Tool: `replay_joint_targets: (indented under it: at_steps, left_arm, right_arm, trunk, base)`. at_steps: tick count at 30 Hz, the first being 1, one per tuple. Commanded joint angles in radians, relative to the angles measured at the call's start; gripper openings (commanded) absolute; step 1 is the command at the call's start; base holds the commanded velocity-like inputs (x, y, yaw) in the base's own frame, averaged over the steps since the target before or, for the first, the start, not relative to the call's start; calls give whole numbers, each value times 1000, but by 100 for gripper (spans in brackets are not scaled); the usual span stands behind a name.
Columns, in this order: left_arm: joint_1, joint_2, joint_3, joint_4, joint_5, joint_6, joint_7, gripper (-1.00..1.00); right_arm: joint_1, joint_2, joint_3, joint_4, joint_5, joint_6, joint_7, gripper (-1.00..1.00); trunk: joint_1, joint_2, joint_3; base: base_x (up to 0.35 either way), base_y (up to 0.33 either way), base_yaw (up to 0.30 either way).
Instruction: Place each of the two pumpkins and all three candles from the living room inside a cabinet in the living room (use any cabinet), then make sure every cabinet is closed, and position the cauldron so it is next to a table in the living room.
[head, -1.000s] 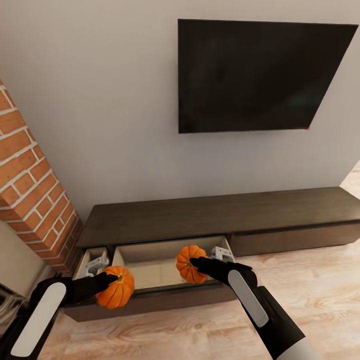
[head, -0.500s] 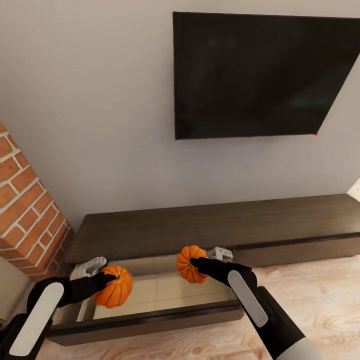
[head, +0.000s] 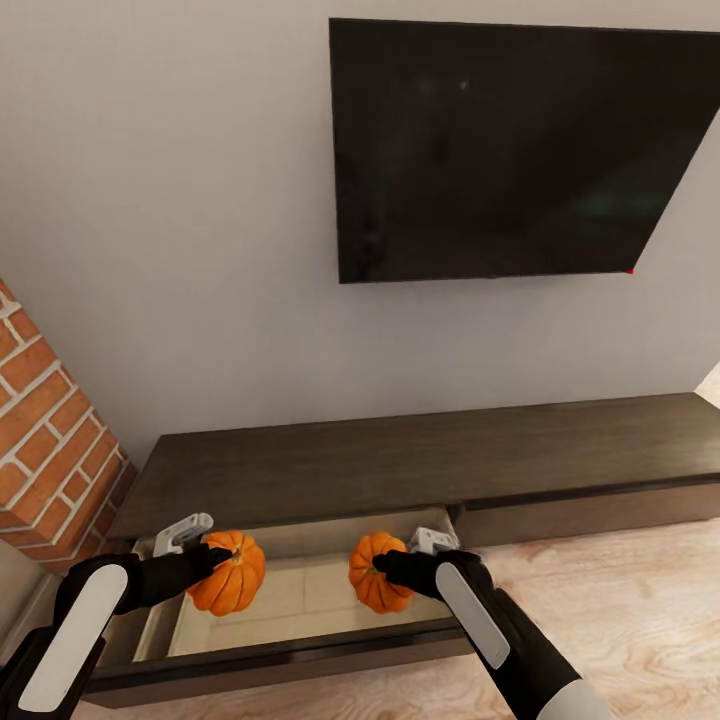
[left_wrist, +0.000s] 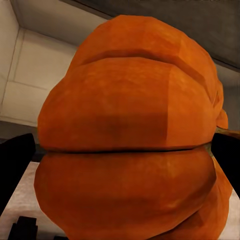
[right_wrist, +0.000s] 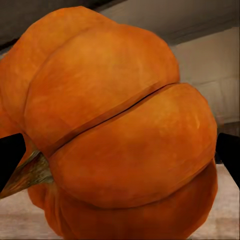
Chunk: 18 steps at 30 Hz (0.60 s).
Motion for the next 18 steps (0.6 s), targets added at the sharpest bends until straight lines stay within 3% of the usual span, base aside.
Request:
replay_joint_targets:
  at_steps: [1,4,18]
  left_arm:
    - [0,0,0,0,11,2,10,-100]
    - [0,0,0,1,11,2,10,-100]
    - [0,-1,2,2,10,2,19,-100]
  right_arm:
    - [-2,18,10,19,4,2,-20,-100]
    - [-2,36,20,40,6,-4,-27,-100]
    - [-2,39,25,41,6,-33,-23,-100]
  trunk:
    - [0,-1,-1]
    - [0,-1,-1]
    - [0,-1,-1]
  base:
    - [0,0,0]
    - [0,0,0]
    - [42,-86,0]
